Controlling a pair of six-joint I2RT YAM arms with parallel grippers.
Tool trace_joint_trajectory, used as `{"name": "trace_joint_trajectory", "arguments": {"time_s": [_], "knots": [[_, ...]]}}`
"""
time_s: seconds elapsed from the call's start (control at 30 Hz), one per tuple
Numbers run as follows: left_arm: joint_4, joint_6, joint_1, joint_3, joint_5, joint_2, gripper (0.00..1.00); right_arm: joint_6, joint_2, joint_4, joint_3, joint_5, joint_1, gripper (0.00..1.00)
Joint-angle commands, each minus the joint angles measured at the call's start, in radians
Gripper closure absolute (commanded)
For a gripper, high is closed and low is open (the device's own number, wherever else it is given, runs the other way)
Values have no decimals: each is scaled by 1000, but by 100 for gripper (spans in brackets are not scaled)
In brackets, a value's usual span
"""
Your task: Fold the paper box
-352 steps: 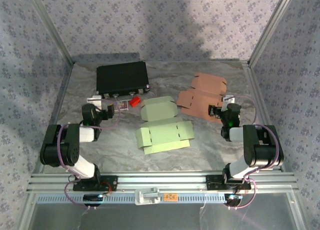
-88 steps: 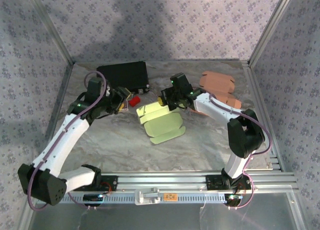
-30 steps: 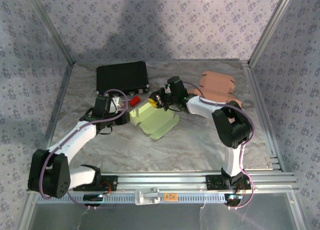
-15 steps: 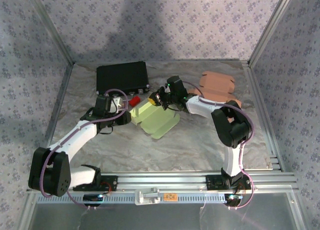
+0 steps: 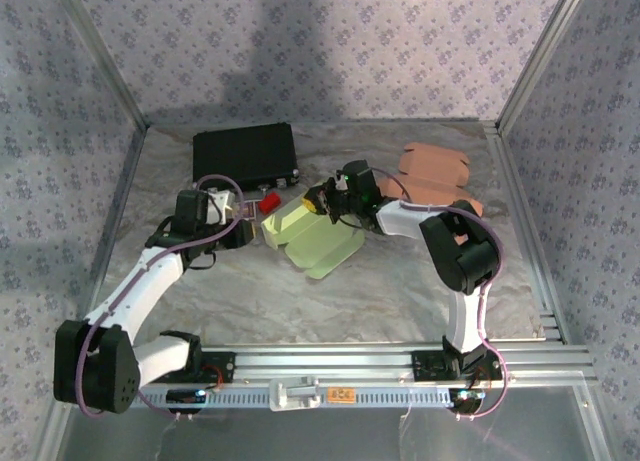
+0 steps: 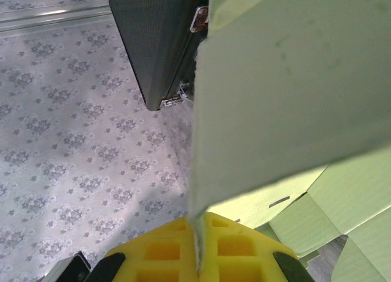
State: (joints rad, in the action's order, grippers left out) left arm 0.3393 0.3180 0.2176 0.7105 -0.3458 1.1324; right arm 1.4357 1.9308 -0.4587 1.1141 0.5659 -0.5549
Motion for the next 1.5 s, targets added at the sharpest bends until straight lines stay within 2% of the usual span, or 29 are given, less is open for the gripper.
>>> {"name": "trace_joint_trajectory", "arguments": {"time_s": [0.0,0.17,0.43,0.7,0.93,1.47], "knots": [[-47,-82,-3,-27,-23,20,59,-10,12,-85,-39,24,13,100],[-114,-202,-2,-23,-86,111,61,-7,41,-140,-63,55,26,100],[-111,-319,24,40,-89,214,61,20,70,-177,-62,82,32,100],[-104,-319,108,112,-68,313,60,34,83,-173,-43,92,32,100],[-96,-290,144,150,-34,370,60,55,88,-194,-37,89,27,100],[-155,-236,228,172,35,403,68,91,94,-242,-43,82,21,100]]}}
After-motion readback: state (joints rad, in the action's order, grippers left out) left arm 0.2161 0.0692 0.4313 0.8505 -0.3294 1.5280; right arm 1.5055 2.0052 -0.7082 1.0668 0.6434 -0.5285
